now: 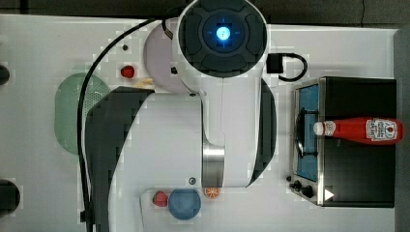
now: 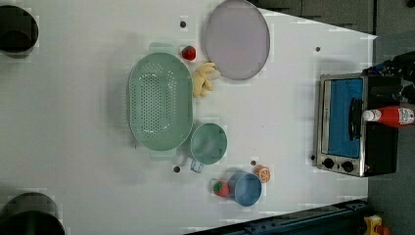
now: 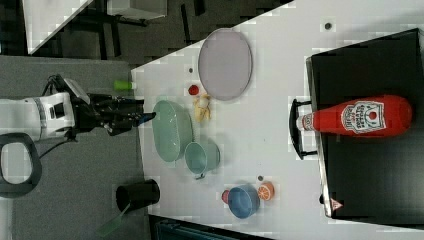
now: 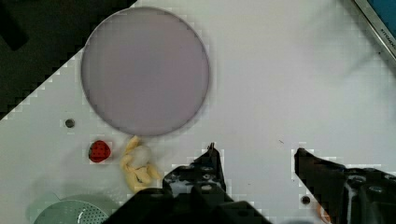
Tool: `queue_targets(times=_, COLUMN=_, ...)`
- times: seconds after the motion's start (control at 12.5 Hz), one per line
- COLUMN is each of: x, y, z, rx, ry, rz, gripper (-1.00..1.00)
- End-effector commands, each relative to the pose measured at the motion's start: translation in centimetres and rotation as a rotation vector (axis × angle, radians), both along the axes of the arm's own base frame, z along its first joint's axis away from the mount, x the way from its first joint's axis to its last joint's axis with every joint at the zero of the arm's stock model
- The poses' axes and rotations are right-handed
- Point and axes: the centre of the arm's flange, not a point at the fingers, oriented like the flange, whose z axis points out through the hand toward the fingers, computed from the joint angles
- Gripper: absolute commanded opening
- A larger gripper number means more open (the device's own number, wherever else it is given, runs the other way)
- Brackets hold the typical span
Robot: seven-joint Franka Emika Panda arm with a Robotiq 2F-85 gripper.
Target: Pick Ketchup from oven and place it on table.
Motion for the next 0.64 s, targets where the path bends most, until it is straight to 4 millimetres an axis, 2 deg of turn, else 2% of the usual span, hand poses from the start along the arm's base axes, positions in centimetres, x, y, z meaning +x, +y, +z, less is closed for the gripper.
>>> queue_targets(times=0.08, x=-13.8, y=-3.5, z=9.2, rx=-0.027, ry=-0.012, rz=-0.177, gripper=0.59)
queue_targets(times=0.24, x=-13.8, y=-3.7, z=9.2, rx=-0.026, ry=-0.012, rz=-0.18, gripper=1.0)
queue_targets(times=0.48, x=-13.8, y=-5.7, z=9.0, rx=-0.013, ry=-0.011, rz=-0.217, gripper=1.0)
queue_targets(times=0.64, x=-13.4, y=-8.7, z=8.4, rx=0.002, ry=-0.011, rz=-0.272, gripper=1.0)
